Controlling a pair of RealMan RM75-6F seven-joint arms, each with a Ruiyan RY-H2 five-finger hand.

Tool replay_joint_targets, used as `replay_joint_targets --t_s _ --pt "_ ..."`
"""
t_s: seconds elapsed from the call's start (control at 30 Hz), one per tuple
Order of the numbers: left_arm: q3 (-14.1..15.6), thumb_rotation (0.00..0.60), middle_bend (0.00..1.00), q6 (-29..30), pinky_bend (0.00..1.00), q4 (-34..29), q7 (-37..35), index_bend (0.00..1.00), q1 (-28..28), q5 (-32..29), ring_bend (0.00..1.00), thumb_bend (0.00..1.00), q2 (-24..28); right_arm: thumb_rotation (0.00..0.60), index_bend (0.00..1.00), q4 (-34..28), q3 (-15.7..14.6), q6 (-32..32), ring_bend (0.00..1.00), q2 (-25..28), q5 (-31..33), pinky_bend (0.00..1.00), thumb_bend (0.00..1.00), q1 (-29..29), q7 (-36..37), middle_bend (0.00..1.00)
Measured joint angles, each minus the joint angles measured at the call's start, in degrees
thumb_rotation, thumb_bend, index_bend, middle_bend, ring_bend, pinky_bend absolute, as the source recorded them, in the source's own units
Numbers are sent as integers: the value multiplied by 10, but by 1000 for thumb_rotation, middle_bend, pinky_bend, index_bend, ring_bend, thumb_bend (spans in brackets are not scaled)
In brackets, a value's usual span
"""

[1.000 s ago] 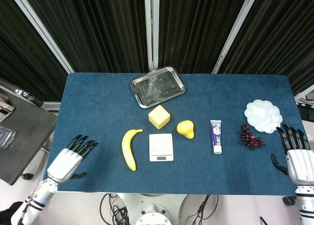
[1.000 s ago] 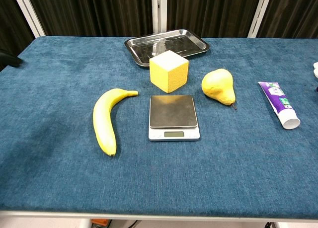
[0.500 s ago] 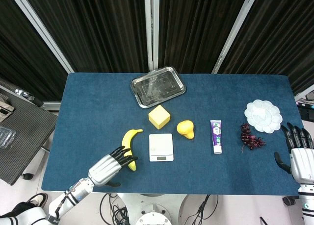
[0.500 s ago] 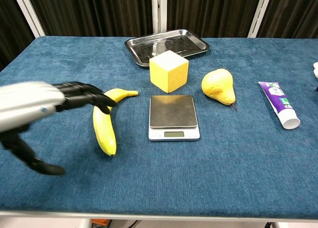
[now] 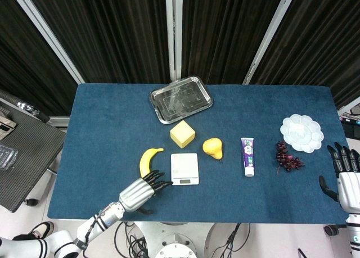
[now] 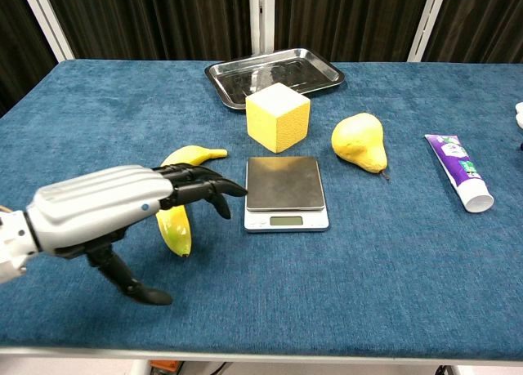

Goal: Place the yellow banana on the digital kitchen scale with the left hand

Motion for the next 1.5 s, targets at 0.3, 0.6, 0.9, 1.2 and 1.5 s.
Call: replay_joint_targets --t_s 0.3,0.6,0.9,1.2,1.5 --pt "1 600 206 -7 7 32 -1 80 -17 -17 0 201 -29 600 0 6 2 -5 0 -1 5 0 318 0 7 0" --pt "6 600 204 -1 0 49 -6 85 -26 -23 0 207 -41 600 0 13 5 -11 0 -2 10 0 318 2 11 0" --pt "5 600 206 5 0 65 7 85 -33 -28 0 211 -55 600 0 19 6 -16 0 -5 14 0 318 3 17 0" --pt "6 600 209 4 0 76 6 84 -40 -38 0 222 -65 600 0 24 7 -21 0 -4 20 0 319 3 23 0" --pt "13 600 217 5 0 84 9 85 -42 -42 0 227 -70 600 0 28 9 -26 0 -7 22 0 319 5 26 0"
